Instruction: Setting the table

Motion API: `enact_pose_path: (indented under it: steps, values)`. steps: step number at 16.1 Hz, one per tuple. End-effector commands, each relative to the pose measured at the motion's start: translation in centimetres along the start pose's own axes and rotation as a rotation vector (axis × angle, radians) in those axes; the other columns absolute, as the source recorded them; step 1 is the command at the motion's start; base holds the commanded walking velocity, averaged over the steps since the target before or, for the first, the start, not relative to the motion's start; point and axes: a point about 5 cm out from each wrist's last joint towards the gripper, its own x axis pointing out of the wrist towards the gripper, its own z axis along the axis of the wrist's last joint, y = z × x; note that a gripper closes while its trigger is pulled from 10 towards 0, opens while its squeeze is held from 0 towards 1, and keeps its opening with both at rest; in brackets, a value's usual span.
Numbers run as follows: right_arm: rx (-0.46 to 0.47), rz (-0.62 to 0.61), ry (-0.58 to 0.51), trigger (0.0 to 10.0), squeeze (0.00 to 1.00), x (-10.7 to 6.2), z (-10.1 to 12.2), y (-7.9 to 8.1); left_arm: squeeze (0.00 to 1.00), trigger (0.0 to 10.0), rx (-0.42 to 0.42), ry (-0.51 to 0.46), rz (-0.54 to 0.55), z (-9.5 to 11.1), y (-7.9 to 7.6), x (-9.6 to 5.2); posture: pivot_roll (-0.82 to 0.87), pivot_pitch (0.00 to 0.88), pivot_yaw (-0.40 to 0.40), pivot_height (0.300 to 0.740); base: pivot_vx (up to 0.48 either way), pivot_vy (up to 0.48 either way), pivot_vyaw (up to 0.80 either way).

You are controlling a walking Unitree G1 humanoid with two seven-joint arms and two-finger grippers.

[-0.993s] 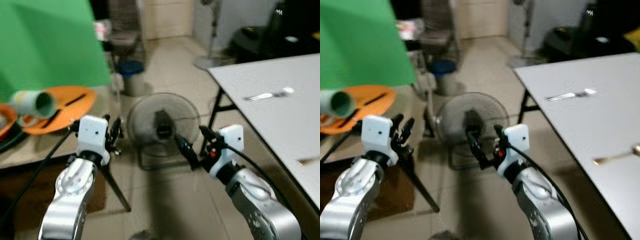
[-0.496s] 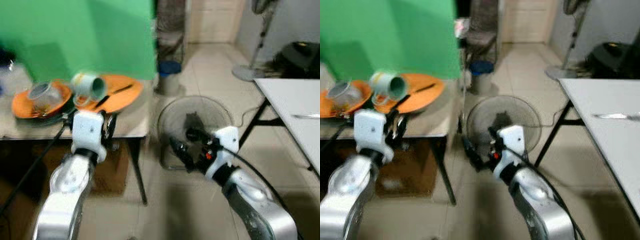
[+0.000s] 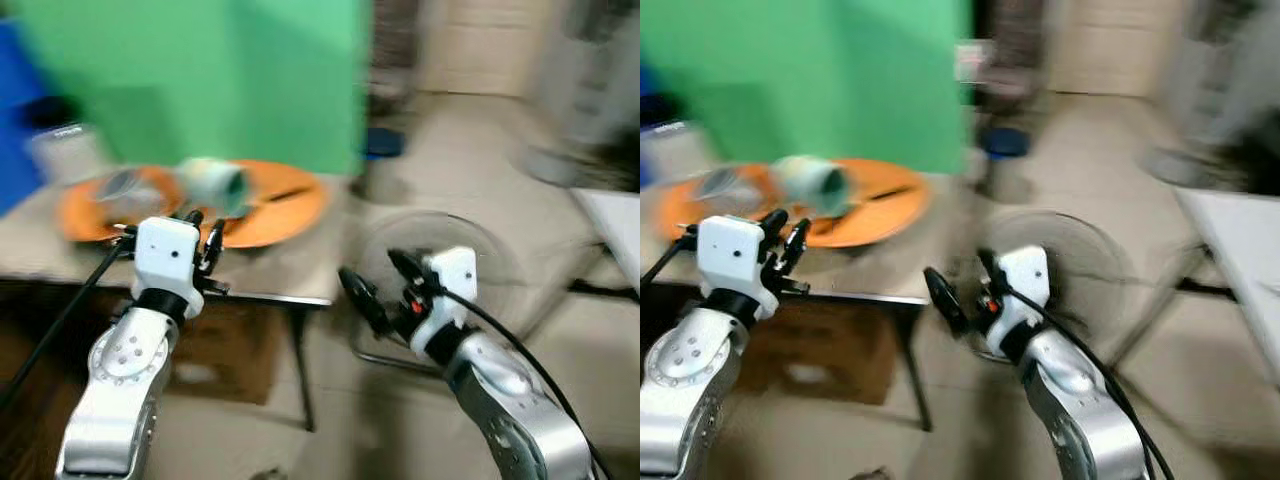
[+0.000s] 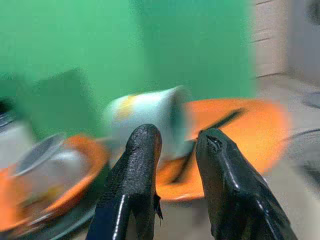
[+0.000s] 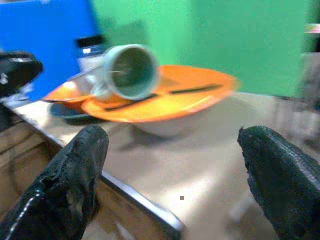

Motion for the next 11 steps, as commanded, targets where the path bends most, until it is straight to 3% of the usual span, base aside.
enact_pose_path:
  steps: [1,2,4,5,6,7,9,11]
  values:
    - [-0.007,0.015,-0.015,10.0,0.78,0.17,0.26,0.27,0.00,10.0,0.010,-0.008,0.007,0.32,0.26,-0.08,0.22,0.000,0.029,0.727,0.352,0.000,0.80]
    - [-0.013,0.019,-0.020,10.0,1.00,0.19,0.34,0.26,0.00,10.0,0.012,-0.011,0.005,0.40,0.13,-0.12,0.22,0.000,0.029,0.727,0.349,0.000,0.80]
    - [-0.013,0.022,-0.027,10.0,1.00,0.21,0.45,0.16,0.00,10.0,0.014,-0.015,-0.001,0.48,-0.11,-0.13,0.22,0.000,0.029,0.727,0.349,0.000,0.80]
    - [-0.003,0.007,-0.042,10.0,0.91,0.17,0.61,0.00,0.00,10.0,0.018,-0.016,-0.007,0.52,-0.19,-0.17,0.23,0.000,0.028,0.727,0.349,0.000,0.56]
    - [0.021,-0.013,-0.058,10.0,0.54,0.17,0.77,-0.22,0.00,10.0,0.026,-0.016,-0.018,0.55,-0.25,-0.14,0.23,0.000,0.028,0.727,0.349,0.000,0.00]
    - [0.029,-0.022,-0.064,10.0,0.25,0.17,0.88,-0.36,0.00,10.0,0.034,-0.016,-0.030,0.57,-0.28,-0.07,0.22,0.000,0.030,0.727,0.349,0.000,0.00]
    - [0.030,-0.030,-0.071,10.0,0.00,0.13,0.97,-0.48,0.00,10.0,0.049,-0.017,-0.054,0.56,-0.30,0.16,0.22,0.000,0.031,0.727,0.351,0.000,0.00]
    - [0.030,-0.041,-0.079,10.0,0.00,0.14,1.09,-0.64,0.00,10.0,0.070,-0.024,-0.103,0.57,-0.41,0.63,0.22,0.000,0.031,0.727,0.349,0.000,0.00]
